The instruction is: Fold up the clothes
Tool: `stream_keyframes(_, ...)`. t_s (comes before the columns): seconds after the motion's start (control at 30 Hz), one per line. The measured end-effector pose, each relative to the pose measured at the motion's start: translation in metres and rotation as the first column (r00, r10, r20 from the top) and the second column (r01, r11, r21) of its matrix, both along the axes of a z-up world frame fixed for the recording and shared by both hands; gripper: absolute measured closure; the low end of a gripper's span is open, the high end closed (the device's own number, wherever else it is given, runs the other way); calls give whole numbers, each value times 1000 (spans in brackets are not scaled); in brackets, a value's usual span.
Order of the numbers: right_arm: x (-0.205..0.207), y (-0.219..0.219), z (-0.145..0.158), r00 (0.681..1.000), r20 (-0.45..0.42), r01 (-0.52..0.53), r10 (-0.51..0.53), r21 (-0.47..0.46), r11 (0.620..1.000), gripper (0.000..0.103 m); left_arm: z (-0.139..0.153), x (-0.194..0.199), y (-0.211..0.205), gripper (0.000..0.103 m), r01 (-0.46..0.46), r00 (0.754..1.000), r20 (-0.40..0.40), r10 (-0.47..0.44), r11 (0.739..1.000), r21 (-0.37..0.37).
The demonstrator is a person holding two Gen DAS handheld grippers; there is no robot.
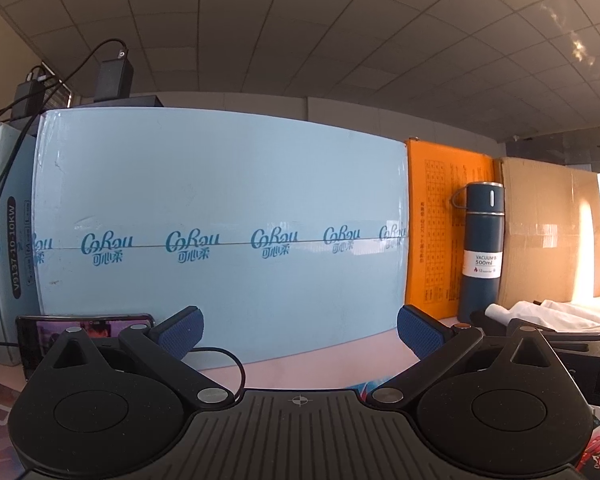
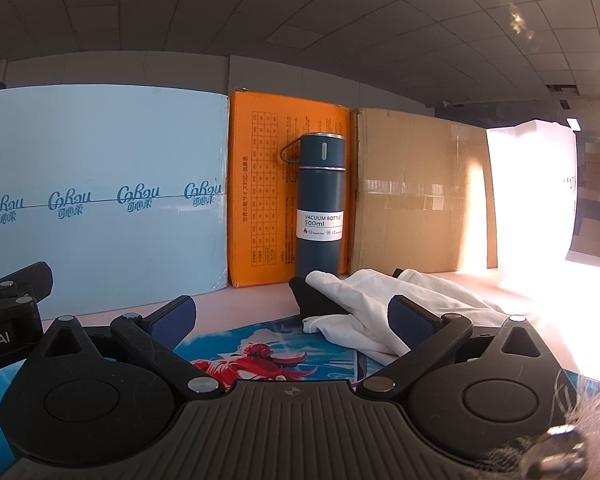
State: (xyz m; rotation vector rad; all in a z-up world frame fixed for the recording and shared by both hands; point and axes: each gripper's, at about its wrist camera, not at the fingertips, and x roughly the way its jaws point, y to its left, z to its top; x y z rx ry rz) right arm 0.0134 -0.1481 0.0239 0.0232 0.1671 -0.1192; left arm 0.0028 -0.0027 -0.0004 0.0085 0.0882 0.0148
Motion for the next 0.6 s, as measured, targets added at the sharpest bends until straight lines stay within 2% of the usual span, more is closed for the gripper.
stream_keyframes(0.2, 3, -10, 1, 998, -15, -65, 66, 65, 996, 0, -1, 2, 2, 0, 32, 999, -18, -32, 999, -16)
stream_keyframes(0.4, -5, -8, 2, 999, 10, -42, 41, 52, 998, 0, 0, 0, 2, 0, 51, 999, -5, -51, 998, -24)
stream_keyframes(0.6, -5, -13, 3, 997, 8, -73, 72, 76, 994, 0, 0, -3, 2, 0, 63, 998, 11, -63, 998, -29)
